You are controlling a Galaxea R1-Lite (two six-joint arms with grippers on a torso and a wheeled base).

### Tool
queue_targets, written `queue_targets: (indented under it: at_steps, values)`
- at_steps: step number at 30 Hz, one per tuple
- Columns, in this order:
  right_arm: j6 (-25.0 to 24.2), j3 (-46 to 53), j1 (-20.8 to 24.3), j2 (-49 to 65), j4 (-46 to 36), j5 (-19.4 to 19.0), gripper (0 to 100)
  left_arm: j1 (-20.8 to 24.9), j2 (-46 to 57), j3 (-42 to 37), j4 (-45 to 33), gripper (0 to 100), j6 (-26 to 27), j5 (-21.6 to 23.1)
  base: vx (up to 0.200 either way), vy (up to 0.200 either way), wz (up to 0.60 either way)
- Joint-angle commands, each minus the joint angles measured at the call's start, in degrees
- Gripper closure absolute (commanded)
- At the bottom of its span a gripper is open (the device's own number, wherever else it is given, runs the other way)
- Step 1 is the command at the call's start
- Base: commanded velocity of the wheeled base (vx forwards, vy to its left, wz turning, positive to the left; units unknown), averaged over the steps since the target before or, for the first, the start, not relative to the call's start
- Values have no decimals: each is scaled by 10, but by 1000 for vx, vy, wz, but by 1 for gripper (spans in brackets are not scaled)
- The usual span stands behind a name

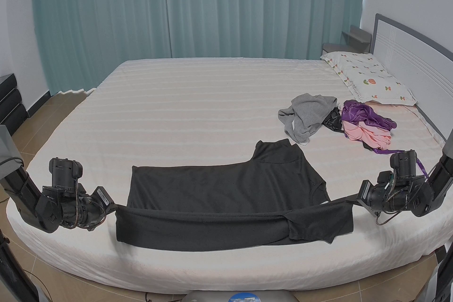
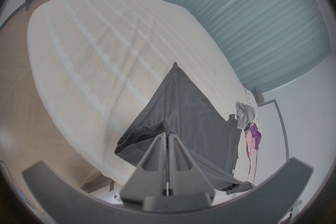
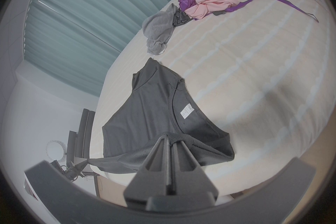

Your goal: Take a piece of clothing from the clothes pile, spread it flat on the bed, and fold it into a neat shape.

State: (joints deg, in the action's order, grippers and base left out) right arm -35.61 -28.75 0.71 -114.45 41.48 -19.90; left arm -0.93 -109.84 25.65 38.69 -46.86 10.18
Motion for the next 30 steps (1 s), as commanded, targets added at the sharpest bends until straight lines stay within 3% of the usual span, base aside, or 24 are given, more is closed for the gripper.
queue_targets:
  at_steps: [1,13,20,30]
  values:
    - [0,-24,2,-30,-7,-1,100,1,-16,5,1,100,0,0,0,0,0]
    - [5,-122,22,-91,-72,0,100,1,-103,56,1,100,-1,-2,0,0,0]
    - [5,-179,27,-126,-104,2,100,18,-151,87,1,100,-1,-53,0,0,0]
    - [6,-206,18,-149,-105,3,100,33,-166,116,-1,100,-2,-54,0,0,0]
